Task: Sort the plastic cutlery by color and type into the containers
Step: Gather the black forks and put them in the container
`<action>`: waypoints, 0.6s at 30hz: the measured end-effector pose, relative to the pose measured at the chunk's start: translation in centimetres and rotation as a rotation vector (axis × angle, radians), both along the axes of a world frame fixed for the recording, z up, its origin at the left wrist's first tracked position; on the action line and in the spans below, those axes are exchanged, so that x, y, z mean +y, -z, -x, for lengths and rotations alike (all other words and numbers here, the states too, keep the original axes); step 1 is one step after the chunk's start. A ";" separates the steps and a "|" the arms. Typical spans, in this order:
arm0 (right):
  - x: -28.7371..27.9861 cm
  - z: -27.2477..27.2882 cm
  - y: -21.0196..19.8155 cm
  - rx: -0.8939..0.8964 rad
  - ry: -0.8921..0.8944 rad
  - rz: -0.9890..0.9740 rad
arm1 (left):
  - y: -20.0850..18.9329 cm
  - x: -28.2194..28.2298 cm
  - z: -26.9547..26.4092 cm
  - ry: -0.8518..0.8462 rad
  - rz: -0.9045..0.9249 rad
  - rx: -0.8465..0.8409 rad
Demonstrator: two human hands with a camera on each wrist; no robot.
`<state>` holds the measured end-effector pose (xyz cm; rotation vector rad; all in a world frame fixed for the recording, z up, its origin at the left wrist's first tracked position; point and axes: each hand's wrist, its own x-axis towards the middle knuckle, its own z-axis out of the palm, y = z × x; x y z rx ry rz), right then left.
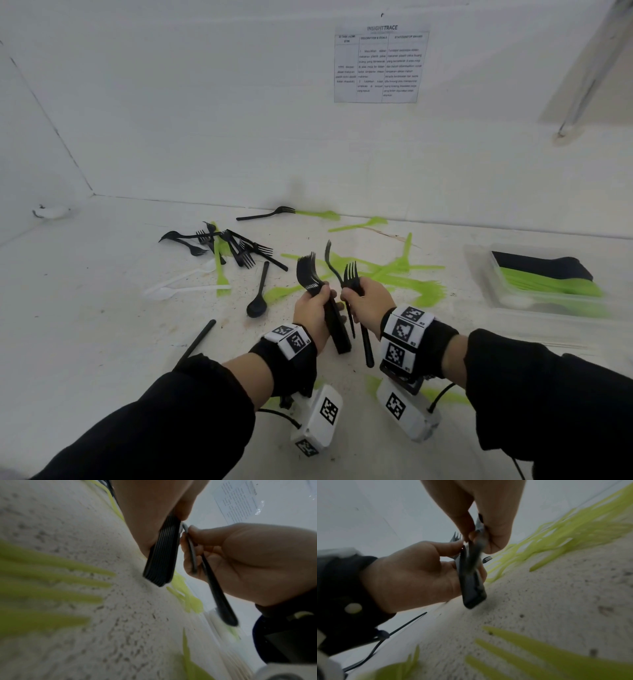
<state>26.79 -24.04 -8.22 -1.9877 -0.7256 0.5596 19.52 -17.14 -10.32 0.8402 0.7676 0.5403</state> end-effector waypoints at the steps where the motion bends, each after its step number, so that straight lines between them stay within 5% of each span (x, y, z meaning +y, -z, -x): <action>1: 0.0 0.1 0.1 -0.003 0.016 -0.008 | 0.0 0.1 -0.1 -0.007 0.016 0.010; 8: -0.3 0.8 0.2 -0.128 -0.067 0.107 | -0.2 -0.1 0.0 0.000 0.067 0.048; 15: 0.2 0.9 -0.3 0.054 -0.074 0.110 | 0.5 0.4 0.0 -0.038 -0.009 0.049; 18: 0.6 0.7 -0.6 -0.015 -0.030 0.063 | 0.4 0.3 0.0 -0.003 -0.011 0.019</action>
